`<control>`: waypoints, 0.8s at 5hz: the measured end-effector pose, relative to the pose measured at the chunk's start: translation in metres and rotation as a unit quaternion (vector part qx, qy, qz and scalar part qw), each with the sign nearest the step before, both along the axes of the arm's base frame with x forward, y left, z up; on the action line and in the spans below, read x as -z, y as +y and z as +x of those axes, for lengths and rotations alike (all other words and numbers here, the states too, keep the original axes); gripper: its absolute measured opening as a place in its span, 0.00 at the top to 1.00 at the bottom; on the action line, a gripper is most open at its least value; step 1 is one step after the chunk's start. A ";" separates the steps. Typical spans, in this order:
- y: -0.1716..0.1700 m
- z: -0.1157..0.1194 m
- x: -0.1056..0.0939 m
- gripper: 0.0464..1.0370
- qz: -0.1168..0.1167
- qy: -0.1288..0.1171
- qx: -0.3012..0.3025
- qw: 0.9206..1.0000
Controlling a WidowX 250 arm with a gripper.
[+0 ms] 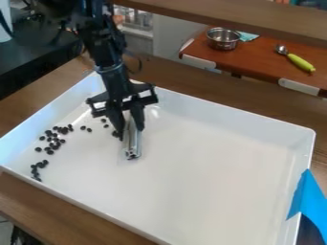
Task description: Sweep into pile
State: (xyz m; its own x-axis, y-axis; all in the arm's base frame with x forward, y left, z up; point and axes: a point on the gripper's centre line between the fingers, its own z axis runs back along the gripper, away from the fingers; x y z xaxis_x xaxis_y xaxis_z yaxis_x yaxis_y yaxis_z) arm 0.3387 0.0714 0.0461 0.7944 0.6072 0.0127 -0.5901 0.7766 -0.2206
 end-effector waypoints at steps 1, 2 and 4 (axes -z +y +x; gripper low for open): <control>0.016 -0.008 -0.001 0.66 -0.014 0.010 -0.042 0.999; 0.027 -0.016 -0.007 0.66 -0.018 0.006 -0.062 0.998; 0.035 -0.033 -0.010 0.66 -0.037 0.018 -0.070 0.997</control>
